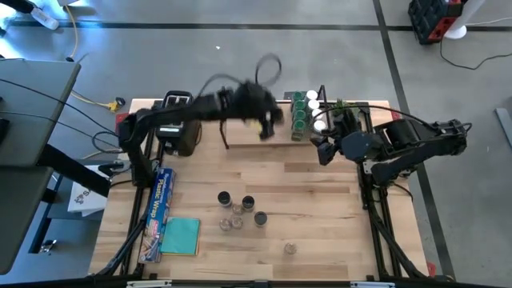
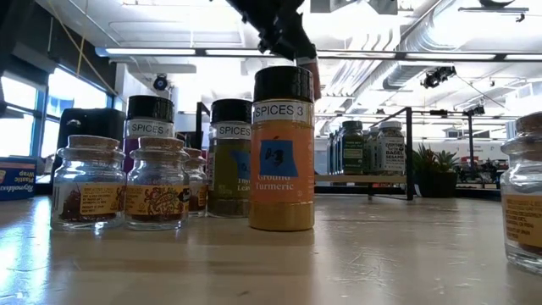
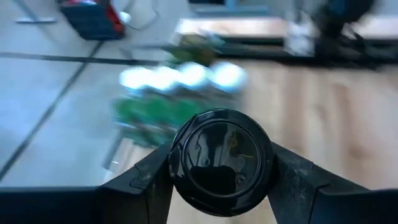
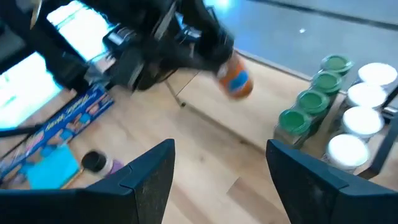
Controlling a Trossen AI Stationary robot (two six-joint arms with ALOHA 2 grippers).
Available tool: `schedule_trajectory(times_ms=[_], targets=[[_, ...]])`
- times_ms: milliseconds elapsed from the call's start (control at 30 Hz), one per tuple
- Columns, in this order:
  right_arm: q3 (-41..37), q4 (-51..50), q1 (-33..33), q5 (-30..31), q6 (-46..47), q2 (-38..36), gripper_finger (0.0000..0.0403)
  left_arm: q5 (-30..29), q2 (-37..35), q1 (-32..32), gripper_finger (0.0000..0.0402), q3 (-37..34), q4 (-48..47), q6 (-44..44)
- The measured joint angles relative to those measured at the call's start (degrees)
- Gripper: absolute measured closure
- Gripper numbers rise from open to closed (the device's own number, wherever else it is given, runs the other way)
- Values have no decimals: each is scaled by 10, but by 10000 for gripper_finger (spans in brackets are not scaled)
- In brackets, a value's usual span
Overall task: Shelf spices
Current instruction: Put the black seasoning bottle on the shelf
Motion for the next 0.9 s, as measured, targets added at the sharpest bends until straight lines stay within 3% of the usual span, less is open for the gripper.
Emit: schedule_trajectory(times_ms=[167, 367, 633, 900], targets=[[0, 0, -22, 15, 8, -1, 155, 36, 55, 82, 208, 73, -41, 32], [0, 0, -52, 15, 38, -1, 155, 86, 115, 138, 208, 98, -47, 57], [0, 0, -69, 14, 93, -1, 155, 120, 192, 164, 208, 114, -19, 59], [0, -5, -69, 12, 63, -1, 155, 118, 220, 157, 208, 116, 7, 58]])
